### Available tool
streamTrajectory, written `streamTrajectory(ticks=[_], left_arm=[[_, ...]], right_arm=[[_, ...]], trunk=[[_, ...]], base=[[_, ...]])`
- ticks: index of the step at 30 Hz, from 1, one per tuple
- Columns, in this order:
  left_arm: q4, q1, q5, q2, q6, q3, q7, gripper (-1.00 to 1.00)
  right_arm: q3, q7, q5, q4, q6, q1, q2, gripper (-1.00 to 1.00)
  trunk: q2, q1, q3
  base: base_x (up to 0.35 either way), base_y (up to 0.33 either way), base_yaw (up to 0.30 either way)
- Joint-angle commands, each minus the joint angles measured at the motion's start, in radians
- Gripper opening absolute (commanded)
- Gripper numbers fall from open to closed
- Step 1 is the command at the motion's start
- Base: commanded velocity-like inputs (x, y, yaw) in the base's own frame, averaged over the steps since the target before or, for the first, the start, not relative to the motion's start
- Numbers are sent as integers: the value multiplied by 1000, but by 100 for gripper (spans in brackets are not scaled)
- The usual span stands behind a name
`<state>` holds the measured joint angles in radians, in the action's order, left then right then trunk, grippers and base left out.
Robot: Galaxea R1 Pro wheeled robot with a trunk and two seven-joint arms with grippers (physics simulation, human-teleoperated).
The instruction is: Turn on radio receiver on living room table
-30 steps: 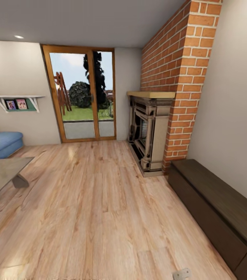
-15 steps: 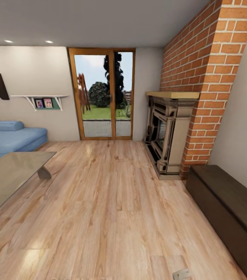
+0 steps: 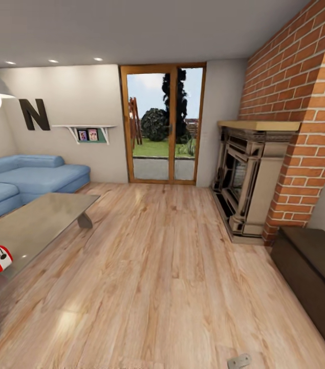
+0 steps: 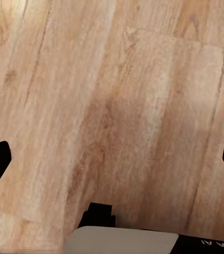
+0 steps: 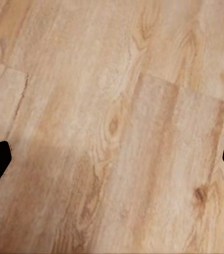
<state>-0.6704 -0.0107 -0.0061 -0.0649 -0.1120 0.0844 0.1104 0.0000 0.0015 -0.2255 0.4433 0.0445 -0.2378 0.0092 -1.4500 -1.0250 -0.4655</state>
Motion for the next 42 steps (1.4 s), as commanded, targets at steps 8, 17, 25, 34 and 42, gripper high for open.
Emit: streamTrajectory(ticks=[8, 17, 25, 34, 42], left_arm=[[0, 0, 1, 0, 0, 0, 0, 100], [0, 0, 0, 3, 0, 3, 0, 100], [0, 0, 0, 3, 0, 3, 15, 100], [0, 0, 2, 2, 0, 3, 24, 100], [0, 0, 2, 2, 0, 3, 25, 100]], right_arm=[[1, 0, 0, 0, 0, 0, 0, 100], [1, -3, 0, -1, 0, 0, 0, 100], [3, -3, 0, -2, 0, 0, 0, 100], [3, -3, 0, -3, 0, 0, 0, 100], [3, -3, 1, -3, 0, 0, 0, 100]], trunk=[[0, 0, 0], [0, 0, 0], [0, 0, 0], [0, 0, 0], [0, 0, 0]], base=[[0, 0, 300], [127, -24, 300], [313, -104, 300], [318, -147, 300], [318, -150, 300]])
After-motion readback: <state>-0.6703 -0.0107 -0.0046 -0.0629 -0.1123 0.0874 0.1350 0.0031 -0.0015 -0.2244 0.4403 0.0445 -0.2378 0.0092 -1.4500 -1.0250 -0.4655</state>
